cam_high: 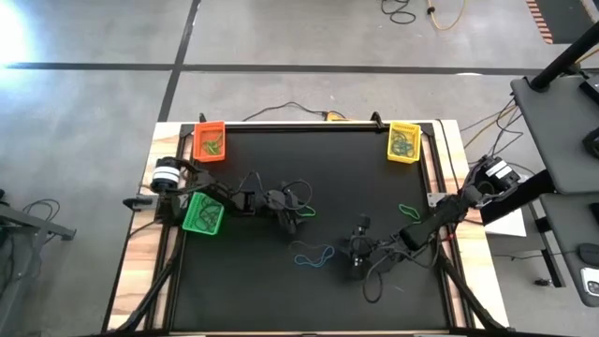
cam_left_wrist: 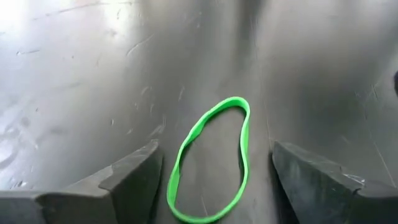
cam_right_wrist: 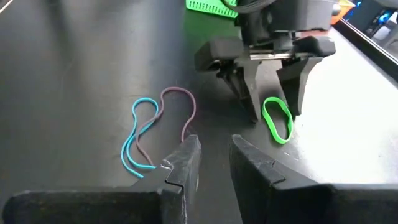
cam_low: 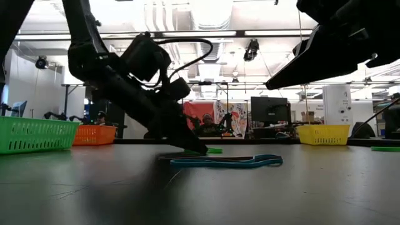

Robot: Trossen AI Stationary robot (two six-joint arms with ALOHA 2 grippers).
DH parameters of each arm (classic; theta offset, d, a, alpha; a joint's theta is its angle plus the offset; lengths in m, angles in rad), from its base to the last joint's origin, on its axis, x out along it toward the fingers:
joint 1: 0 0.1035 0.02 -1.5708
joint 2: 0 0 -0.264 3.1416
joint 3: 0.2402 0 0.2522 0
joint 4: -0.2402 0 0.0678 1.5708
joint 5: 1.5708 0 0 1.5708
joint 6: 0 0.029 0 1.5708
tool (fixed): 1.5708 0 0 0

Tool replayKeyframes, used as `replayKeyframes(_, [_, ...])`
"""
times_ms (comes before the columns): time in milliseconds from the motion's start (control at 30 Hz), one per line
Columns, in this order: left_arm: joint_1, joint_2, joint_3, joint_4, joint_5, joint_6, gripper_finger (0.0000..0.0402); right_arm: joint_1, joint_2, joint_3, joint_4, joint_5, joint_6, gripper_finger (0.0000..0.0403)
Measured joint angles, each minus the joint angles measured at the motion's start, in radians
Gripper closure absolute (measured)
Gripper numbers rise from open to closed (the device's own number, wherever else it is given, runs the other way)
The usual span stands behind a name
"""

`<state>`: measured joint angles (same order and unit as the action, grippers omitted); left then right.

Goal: Sort rubber bands into baskets
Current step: Put the left green rubber band into the orange bin

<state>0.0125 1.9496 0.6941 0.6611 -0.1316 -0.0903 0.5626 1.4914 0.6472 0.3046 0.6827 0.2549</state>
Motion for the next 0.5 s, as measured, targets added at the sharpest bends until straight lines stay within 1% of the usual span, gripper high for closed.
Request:
replayKeyframes(167, [0.004,0.062,0.002,0.058,-0.004,-0.013,0.0132,-0.016,0.0,0.0,0.0,0.001,0.029,0.0321])
replayKeyframes(267, [0.004,0.08,0.002,0.061,-0.008,-0.018,0.0158,-0.019,0.0,0.0,0.0,0.002,0.033,0.0321])
replayKeyframes(367, [0.003,0.085,0.003,0.055,-0.043,-0.024,0.0198,-0.018,0.0,0.0,0.0,0.001,0.033,0.0321])
replayKeyframes(500, [0.009,0.086,0.004,0.047,-0.084,-0.024,0.0266,-0.018,0.0,0.0,0.0,0.001,0.032,0.0321])
